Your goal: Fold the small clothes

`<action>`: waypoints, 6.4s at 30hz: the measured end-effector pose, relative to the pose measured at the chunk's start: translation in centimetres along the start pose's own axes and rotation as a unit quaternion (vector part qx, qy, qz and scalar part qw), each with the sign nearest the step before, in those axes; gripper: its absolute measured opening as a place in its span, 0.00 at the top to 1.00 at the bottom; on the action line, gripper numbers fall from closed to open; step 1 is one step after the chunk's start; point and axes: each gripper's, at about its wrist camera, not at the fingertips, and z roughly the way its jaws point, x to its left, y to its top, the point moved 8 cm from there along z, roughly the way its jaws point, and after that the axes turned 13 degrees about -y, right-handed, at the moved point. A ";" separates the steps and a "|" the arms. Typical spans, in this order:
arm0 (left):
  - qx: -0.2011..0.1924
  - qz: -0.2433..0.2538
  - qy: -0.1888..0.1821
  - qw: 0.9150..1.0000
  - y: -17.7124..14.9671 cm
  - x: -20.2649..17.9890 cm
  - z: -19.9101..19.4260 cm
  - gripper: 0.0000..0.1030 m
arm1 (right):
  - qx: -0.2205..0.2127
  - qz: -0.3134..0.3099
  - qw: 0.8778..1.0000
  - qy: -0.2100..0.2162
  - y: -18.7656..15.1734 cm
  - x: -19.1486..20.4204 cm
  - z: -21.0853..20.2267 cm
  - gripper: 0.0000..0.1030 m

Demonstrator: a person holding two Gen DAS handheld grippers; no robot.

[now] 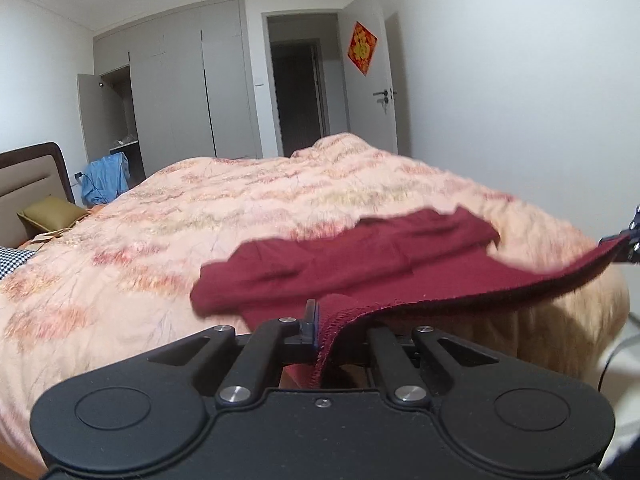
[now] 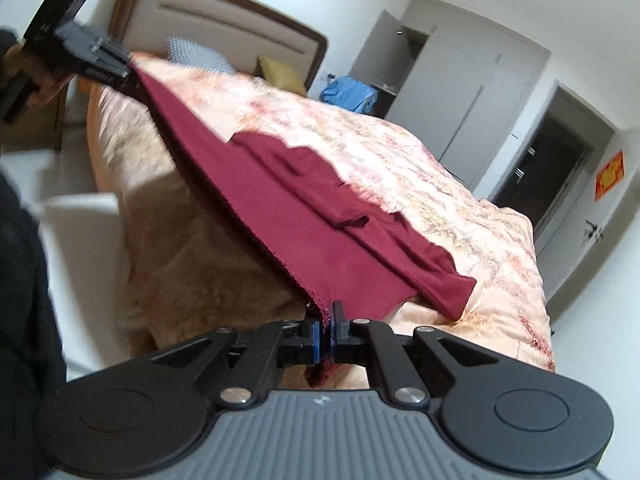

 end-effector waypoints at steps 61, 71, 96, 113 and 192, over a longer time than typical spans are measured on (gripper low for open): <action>0.013 -0.202 0.089 0.975 -2.3 25.0 28.4 0.01 | 0.101 0.236 0.957 -0.138 -6.3 -9.4 28.1 0.00; -0.034 -0.225 0.096 0.969 -2.6 20.2 19.7 0.01 | 0.100 0.275 0.944 -0.151 -7.5 -8.9 25.8 0.00; -0.085 -0.391 0.022 0.916 -8.5 14.6 18.8 0.01 | 0.001 0.234 0.956 -0.176 -1.2 -4.5 24.0 0.00; -0.103 -0.441 -0.024 0.891 -7.9 14.1 18.3 0.01 | 0.029 0.165 0.982 -0.086 7.5 3.6 37.5 0.00; -0.066 -0.361 0.078 0.927 -2.5 16.1 25.8 0.77 | 0.068 0.250 0.965 -0.031 4.4 1.2 34.3 0.00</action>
